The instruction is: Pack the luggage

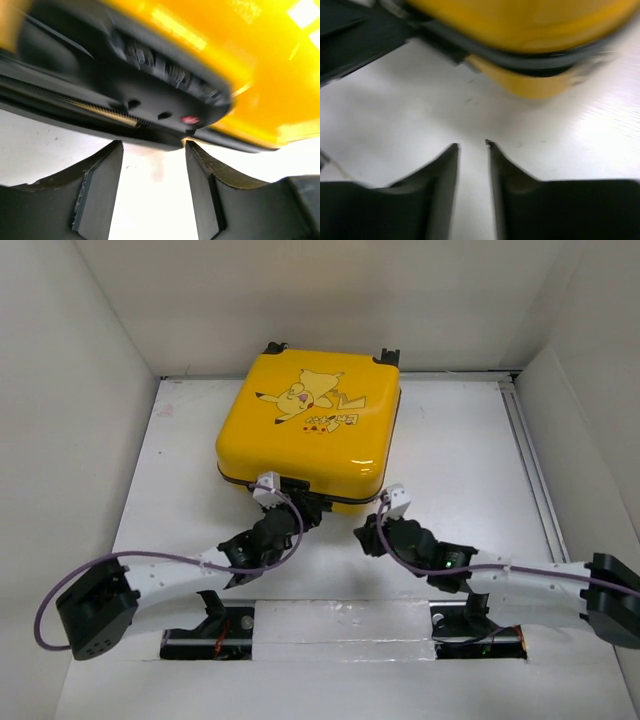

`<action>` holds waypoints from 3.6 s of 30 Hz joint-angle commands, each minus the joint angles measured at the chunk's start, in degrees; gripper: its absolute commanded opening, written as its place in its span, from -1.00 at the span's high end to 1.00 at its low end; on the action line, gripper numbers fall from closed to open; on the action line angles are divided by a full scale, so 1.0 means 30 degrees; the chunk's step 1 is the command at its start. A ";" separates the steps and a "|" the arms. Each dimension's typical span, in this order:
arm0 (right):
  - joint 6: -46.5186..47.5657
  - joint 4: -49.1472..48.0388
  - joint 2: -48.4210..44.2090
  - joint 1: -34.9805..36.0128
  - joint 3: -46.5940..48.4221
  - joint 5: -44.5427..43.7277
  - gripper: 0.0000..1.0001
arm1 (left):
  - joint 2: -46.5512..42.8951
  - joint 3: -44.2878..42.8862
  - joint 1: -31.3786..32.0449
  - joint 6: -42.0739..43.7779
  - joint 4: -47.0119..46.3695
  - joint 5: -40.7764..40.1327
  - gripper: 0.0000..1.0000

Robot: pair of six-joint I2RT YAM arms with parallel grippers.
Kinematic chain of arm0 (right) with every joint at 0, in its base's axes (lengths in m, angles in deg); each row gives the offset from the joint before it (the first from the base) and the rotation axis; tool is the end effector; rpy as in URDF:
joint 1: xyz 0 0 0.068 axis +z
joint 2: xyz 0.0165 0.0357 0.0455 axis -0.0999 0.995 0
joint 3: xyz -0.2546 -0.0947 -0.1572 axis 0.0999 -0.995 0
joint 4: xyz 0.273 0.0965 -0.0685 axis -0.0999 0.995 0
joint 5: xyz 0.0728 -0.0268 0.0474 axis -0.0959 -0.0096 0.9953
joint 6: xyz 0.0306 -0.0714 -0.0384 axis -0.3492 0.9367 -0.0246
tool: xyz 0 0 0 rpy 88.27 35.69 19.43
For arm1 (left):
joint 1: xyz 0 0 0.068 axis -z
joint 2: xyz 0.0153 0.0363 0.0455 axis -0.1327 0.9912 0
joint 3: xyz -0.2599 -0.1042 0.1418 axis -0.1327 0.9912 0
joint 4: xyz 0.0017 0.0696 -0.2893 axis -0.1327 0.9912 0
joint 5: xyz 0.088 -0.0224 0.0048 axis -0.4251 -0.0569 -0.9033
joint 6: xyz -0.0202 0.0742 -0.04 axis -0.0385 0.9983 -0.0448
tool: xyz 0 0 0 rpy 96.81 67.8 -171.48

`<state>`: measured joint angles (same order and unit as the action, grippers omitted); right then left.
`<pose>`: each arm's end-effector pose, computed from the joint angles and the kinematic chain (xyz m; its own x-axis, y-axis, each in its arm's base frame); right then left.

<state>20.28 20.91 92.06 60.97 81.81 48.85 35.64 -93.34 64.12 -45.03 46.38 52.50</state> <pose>0.1364 0.2304 0.2026 -0.4688 -0.0021 -0.8833 -0.5009 0.8243 0.2639 0.1812 -0.2010 0.2076 -0.4111 -0.5314 -0.7407 0.1868 0.7462 -0.6390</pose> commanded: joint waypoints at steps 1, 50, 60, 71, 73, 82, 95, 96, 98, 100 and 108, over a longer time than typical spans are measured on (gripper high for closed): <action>0.1088 -0.0564 -0.2132 -0.1750 -0.1273 -0.0263 0.16 | -0.1792 0.1090 -0.0138 -0.0968 0.0399 -0.0631 0.00; 0.5776 -1.3572 0.3896 -1.3209 -0.1715 1.8343 0.71 | 0.0372 -0.0749 -0.0138 0.0058 -0.0244 -0.0921 -0.27; 0.4750 -1.0364 0.1033 -1.0581 -0.2625 1.3811 1.00 | 0.3415 -0.2390 -0.0138 0.0673 -0.1179 -0.1978 -0.25; 0.2758 -0.4107 -0.2113 -0.5333 -0.2426 0.8588 1.00 | 0.5233 -0.4089 -0.0314 0.1405 -0.2089 -0.0955 -0.25; 0.2584 -0.4632 -0.0333 -0.4862 -0.1633 0.8206 1.00 | 0.5235 -0.4091 -0.0314 0.1405 -0.2292 -0.0750 -0.25; 0.0942 -0.6800 0.6327 -0.2720 0.3115 0.4075 1.00 | 0.4684 -0.3888 -0.0314 0.1230 -0.2007 0.0104 -0.25; 0.1323 -0.6628 0.5685 -0.2720 0.1682 0.4540 1.00 | -0.8125 -0.1830 -0.2009 0.2779 0.2071 -0.4816 -0.37; 0.1497 -0.6628 0.5685 -0.2720 0.1682 0.4542 1.00 | -0.7283 -0.3111 -0.3231 0.2782 0.2071 -0.4820 -0.42; 0.1498 -0.6628 0.5482 -0.2720 0.1682 0.4542 1.00 | -0.6197 -0.4349 -0.4905 0.2608 0.2276 -0.4300 -0.53; 0.1498 -0.6423 0.5306 -0.2720 0.1682 0.5008 1.00 | -0.4532 -0.5961 -0.8753 0.2287 0.2276 -0.1846 -0.53; 0.1879 -0.5372 0.4543 -0.2545 0.2089 0.5626 1.00 | 0.1186 -0.5236 -2.0233 -0.3397 -0.1469 1.0086 -0.50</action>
<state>25.44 3.81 107.07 51.35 87.42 59.30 36.15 -111.11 6.96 -48.59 48.05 69.40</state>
